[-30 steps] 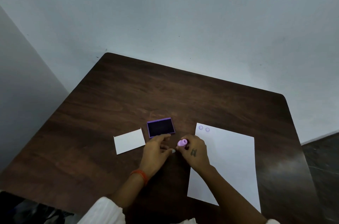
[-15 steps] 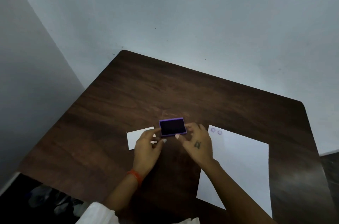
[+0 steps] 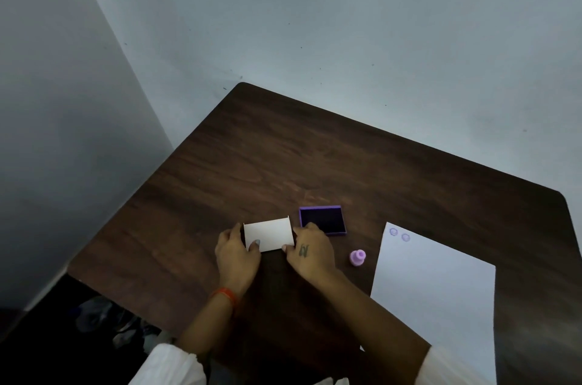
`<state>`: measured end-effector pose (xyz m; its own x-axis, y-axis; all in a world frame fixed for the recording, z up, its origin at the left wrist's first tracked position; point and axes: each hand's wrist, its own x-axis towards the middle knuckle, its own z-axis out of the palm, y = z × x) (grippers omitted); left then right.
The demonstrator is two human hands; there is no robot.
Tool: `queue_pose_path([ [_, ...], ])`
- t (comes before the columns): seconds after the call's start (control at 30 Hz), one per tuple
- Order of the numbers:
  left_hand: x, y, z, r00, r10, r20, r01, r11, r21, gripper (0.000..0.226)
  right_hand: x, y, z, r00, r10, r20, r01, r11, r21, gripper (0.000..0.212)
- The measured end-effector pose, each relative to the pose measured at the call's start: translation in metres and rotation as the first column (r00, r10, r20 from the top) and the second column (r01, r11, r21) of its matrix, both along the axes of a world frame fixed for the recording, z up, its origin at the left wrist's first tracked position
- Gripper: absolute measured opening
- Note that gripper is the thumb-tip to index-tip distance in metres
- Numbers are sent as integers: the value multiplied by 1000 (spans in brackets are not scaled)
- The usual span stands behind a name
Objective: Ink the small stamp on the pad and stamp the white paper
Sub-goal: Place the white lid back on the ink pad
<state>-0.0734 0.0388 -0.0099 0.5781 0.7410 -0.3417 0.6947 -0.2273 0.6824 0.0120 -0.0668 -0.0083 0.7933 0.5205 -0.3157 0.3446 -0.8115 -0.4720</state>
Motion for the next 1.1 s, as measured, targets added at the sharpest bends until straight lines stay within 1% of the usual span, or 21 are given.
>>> queue_pose_path([
  [0.2, 3, -2, 1, 1000, 13, -18, -14, 999, -39, 53, -3, 3, -2, 1000, -2, 4, 2, 1000, 1, 46],
  [0.33, 6, -5, 6, 998, 57, -5, -57, 997, -44, 50, -3, -1, -2, 998, -59, -5, 59, 996, 60, 47],
  [0.47, 14, -11, 17, 994, 96, 57, -95, 995, -24, 49, 0, -7, 4, 982, -186, 9, 182, 966, 183, 40],
  [0.63, 33, -23, 27, 981, 67, 180, -58, 997, -56, 43, 17, -24, 17, 922, -386, -3, 363, 865, 347, 23],
  [0.73, 46, -33, 29, 972, 35, 231, -20, 998, -65, 40, 32, -40, 21, 899, -438, 7, 401, 830, 389, 19],
  [0.9, 62, -49, 24, 975, 21, 223, -4, 997, -79, 37, 50, -58, 18, 869, -495, -14, 464, 804, 371, 17],
  [1.1, 68, -59, 14, 983, 3, 185, 14, 996, -91, 37, 58, -65, 4, 852, -522, -47, 516, 819, 252, 16],
])
